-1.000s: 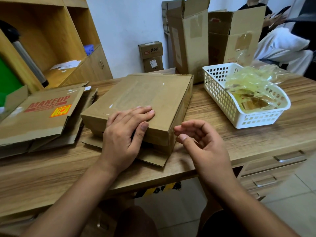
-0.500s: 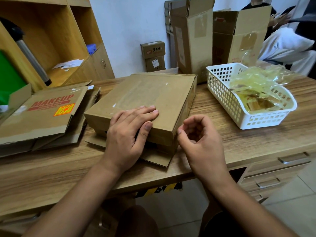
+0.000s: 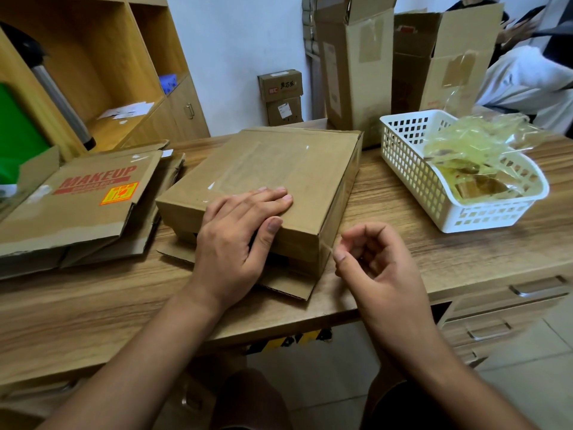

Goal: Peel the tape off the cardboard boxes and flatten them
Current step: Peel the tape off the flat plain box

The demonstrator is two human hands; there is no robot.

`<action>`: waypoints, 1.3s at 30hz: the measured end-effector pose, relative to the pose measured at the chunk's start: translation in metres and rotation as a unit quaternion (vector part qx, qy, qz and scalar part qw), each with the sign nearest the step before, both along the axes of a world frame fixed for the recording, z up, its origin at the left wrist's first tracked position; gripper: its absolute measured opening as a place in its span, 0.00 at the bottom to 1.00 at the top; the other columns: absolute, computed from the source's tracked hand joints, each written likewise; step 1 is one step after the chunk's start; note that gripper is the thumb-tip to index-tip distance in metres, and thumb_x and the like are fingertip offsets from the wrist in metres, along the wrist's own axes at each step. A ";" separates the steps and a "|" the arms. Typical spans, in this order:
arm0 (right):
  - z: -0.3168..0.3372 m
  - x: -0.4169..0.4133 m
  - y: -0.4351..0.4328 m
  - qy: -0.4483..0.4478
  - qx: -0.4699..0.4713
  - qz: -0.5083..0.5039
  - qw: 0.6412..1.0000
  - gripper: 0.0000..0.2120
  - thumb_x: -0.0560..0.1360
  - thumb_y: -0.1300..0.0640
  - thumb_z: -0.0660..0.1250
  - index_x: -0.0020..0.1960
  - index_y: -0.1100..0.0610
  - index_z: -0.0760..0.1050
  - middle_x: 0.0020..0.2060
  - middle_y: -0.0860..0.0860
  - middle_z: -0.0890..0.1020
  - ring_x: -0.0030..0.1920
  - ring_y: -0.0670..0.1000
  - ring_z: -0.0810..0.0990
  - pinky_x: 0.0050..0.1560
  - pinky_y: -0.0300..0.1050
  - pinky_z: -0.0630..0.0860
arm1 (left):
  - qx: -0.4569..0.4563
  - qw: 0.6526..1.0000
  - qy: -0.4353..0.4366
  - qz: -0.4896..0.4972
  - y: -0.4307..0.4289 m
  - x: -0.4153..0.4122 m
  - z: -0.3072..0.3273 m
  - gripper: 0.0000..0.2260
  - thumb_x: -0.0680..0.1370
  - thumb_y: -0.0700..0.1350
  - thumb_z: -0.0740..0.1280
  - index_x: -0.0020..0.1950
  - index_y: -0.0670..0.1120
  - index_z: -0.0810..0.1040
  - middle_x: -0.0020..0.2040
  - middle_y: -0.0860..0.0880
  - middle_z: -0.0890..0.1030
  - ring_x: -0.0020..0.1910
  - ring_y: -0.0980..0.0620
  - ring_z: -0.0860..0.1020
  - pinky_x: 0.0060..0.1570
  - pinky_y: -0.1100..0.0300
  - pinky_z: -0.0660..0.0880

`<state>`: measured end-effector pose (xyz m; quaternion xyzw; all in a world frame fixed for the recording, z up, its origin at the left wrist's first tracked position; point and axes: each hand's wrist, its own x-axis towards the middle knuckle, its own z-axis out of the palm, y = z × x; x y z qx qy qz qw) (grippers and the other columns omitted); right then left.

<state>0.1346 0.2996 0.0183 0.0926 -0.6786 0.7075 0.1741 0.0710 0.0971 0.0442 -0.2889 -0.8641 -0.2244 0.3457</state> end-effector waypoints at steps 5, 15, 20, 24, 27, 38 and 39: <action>0.002 -0.003 -0.003 -0.015 0.055 -0.016 0.998 0.10 0.75 0.52 0.70 0.56 0.44 0.77 0.43 0.47 0.80 0.44 0.48 0.81 0.47 0.50 0.80 | 0.001 1.000 -0.001 -0.001 0.000 0.000 0.000 0.16 0.84 0.49 0.57 0.67 0.50 0.80 0.67 0.55 0.79 0.70 0.57 0.73 0.68 0.49 0.67; 0.002 -0.001 -0.008 0.030 0.112 -0.080 0.990 0.06 0.76 0.55 0.73 0.51 0.47 0.81 0.45 0.44 0.82 0.47 0.47 0.83 0.45 0.40 0.80 | -0.001 1.000 0.000 0.003 -0.001 0.000 0.000 0.16 0.85 0.50 0.57 0.67 0.50 0.80 0.67 0.55 0.79 0.70 0.57 0.73 0.68 0.52 0.65; 0.002 0.001 -0.008 0.037 0.118 -0.083 0.989 0.06 0.77 0.58 0.71 0.47 0.47 0.81 0.42 0.45 0.81 0.46 0.49 0.82 0.44 0.43 0.80 | 0.000 1.000 0.002 0.003 0.000 0.000 -0.001 0.17 0.85 0.50 0.56 0.67 0.50 0.80 0.67 0.55 0.79 0.70 0.57 0.73 0.68 0.51 0.66; 0.004 0.009 -0.011 0.047 0.105 -0.086 0.990 0.04 0.76 0.58 0.70 0.46 0.49 0.81 0.42 0.45 0.81 0.46 0.49 0.82 0.44 0.40 0.80 | 0.000 1.000 0.003 0.002 0.000 0.000 -0.001 0.17 0.85 0.51 0.56 0.67 0.50 0.80 0.67 0.55 0.79 0.70 0.57 0.73 0.69 0.52 0.66; 0.002 0.017 -0.015 0.055 0.096 -0.082 0.991 0.05 0.76 0.59 0.71 0.46 0.49 0.80 0.43 0.46 0.81 0.46 0.50 0.83 0.41 0.41 0.81 | -0.002 1.000 0.002 0.004 -0.001 -0.001 -0.001 0.17 0.85 0.51 0.57 0.67 0.50 0.79 0.67 0.55 0.79 0.70 0.58 0.73 0.69 0.51 0.66; 0.002 0.034 -0.031 0.162 0.196 -0.063 0.965 0.03 0.76 0.58 0.69 0.46 0.57 0.81 0.43 0.46 0.80 0.46 0.45 0.81 0.44 0.33 0.75 | 0.015 1.000 -0.003 -0.006 -0.001 -0.002 -0.001 0.15 0.84 0.51 0.60 0.67 0.49 0.80 0.67 0.55 0.80 0.69 0.58 0.74 0.68 0.50 0.67; 0.001 0.035 -0.033 0.161 0.198 -0.057 0.965 0.04 0.76 0.58 0.68 0.46 0.57 0.81 0.43 0.45 0.80 0.47 0.45 0.81 0.44 0.33 0.75 | 0.024 1.000 -0.005 -0.008 -0.001 -0.001 -0.001 0.15 0.84 0.51 0.61 0.66 0.49 0.81 0.66 0.55 0.80 0.69 0.58 0.74 0.68 0.50 0.67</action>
